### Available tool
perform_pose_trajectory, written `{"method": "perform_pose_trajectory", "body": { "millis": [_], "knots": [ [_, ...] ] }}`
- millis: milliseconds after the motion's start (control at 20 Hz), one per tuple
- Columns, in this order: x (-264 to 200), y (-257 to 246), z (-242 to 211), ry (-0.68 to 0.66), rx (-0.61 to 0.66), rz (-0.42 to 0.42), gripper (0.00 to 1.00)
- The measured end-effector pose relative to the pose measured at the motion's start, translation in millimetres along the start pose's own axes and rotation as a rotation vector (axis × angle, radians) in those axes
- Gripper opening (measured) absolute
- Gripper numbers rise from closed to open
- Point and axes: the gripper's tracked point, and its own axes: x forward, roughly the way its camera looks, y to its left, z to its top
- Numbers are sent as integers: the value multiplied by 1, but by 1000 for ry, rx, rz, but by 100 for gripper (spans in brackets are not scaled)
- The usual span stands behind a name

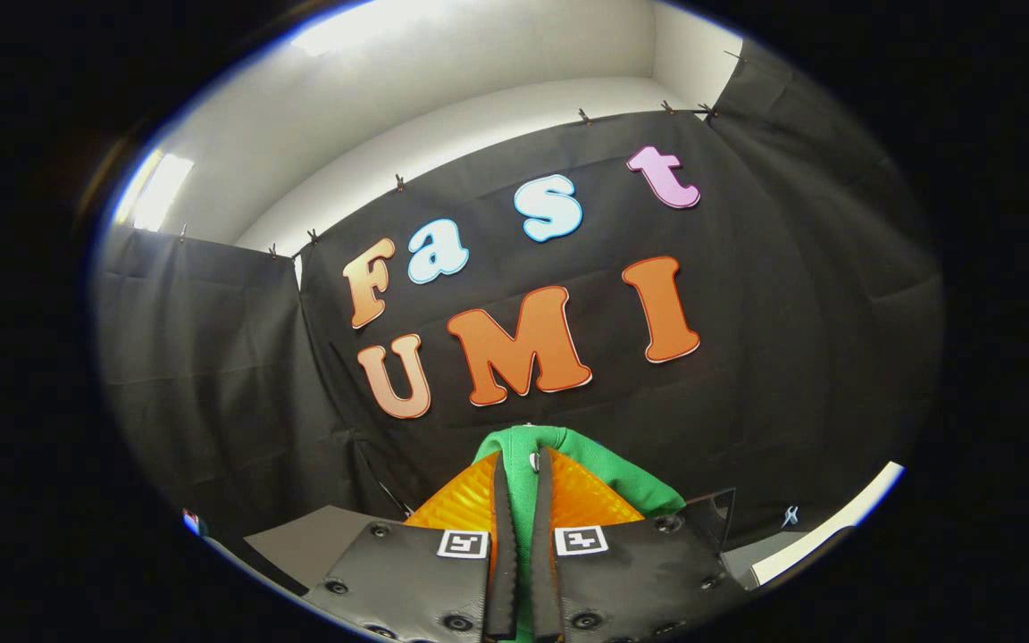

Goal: Put the clothes into the washing machine and then close the washing machine lid.

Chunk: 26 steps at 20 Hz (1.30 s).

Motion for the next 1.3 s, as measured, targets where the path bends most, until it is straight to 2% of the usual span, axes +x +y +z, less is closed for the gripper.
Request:
{"method": "perform_pose_trajectory", "body": {
  "millis": [500, 1100, 1300],
  "knots": [
    [-5, -31, -39, 87, 15, 3, 14],
    [4, -61, -117, 229, 14, -31, 14],
    [13, -76, -160, 310, 12, -65, 14]
  ]
}}
